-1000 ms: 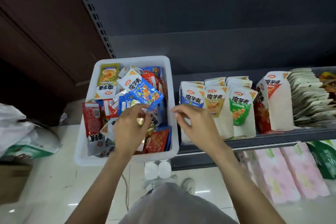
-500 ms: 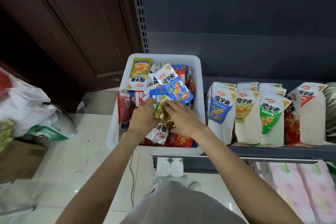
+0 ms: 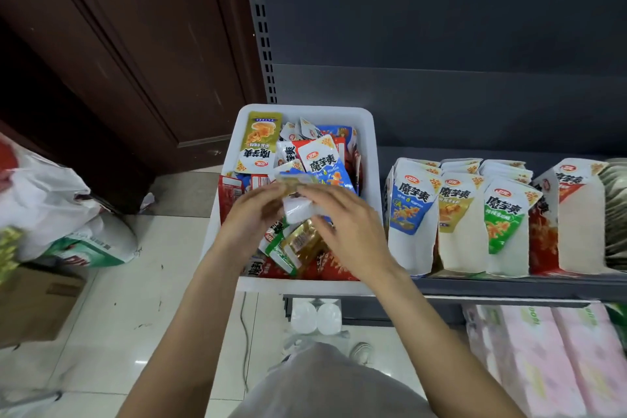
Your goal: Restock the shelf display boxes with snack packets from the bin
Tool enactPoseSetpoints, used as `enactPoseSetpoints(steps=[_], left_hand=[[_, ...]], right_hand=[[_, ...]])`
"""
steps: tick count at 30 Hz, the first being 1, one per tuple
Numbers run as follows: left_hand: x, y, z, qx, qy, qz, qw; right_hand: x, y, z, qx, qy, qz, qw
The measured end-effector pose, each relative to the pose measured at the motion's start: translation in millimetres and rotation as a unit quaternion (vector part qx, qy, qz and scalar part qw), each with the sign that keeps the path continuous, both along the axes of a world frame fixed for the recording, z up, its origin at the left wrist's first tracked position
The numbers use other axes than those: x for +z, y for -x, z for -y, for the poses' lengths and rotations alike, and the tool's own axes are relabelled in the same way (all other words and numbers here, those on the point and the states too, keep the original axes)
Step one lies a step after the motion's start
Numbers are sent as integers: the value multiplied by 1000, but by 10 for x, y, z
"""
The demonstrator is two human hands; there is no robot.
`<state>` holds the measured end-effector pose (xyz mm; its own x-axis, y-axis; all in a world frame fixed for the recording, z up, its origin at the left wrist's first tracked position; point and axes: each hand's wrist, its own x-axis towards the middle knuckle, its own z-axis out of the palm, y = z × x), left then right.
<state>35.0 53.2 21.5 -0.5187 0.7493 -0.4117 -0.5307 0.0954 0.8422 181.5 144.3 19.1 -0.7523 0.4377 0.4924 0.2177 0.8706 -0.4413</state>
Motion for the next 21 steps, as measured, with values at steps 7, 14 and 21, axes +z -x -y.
enactPoseSetpoints(steps=[7, 14, 21], left_hand=[[146, -320, -182, -24, 62, -263, 962], [250, -714, -592, -155, -33, -379, 912], [126, -1417, -1231, -212, -75, -637, 737]], right_hand=[[392, -453, -359, -151, 459, -182, 857], [509, -1115, -560, -183, 434, -184, 863], [648, -1956, -738, -279, 140, -63, 948]])
